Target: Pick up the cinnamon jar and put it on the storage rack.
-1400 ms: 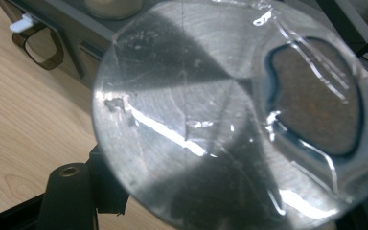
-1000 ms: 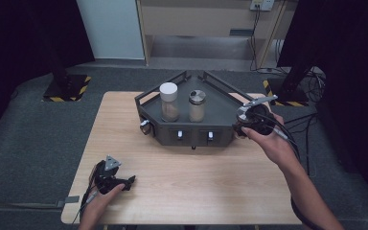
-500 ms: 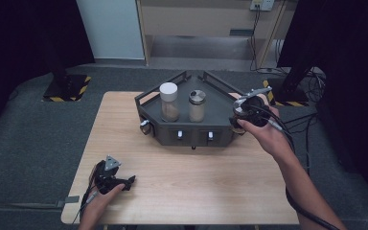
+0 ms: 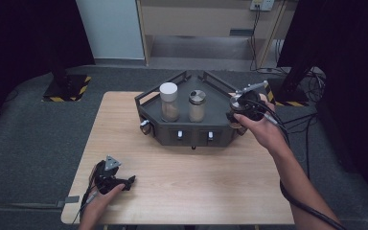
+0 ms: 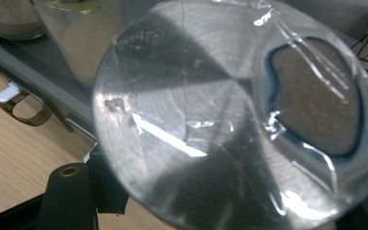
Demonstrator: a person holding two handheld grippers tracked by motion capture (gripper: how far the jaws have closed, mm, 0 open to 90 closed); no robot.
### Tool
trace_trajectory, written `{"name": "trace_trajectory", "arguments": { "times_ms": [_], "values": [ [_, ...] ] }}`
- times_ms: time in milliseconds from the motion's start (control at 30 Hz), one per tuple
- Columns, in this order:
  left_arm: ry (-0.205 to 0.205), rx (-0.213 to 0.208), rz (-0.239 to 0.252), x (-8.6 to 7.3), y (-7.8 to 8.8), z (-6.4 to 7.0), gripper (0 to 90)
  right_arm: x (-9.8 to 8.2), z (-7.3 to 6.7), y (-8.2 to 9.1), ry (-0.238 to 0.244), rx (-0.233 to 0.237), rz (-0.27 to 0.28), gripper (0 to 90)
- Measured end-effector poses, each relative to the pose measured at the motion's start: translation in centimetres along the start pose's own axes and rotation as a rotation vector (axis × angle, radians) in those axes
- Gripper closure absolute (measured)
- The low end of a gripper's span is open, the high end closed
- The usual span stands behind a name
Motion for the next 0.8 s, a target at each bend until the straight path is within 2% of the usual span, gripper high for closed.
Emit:
{"name": "trace_trajectory", "arguments": {
  "times_ms": [233, 800],
  "values": [
    [0.001, -0.001, -0.001, 0.0, 0.0, 0.0, 0.0, 0.6, 0.5, -0.7, -0.018, -0.004, 0.006, 31.2],
    [0.001, -0.001, 0.0, 0.0, 0.0, 0.0, 0.0, 3.0, -0.4, -2.3, 0.003, 0.0, 0.007, 31.2]
  ]
}}
Point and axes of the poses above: each handheld gripper's, and its own axes: y roughly backward along the jaws, x roughly out of its top, z roughly to its right, the point moved 6 cm from there along -y, roughly forward along the jaws, and after that the axes turned 15 degrees about z, right-handed, at the moved point
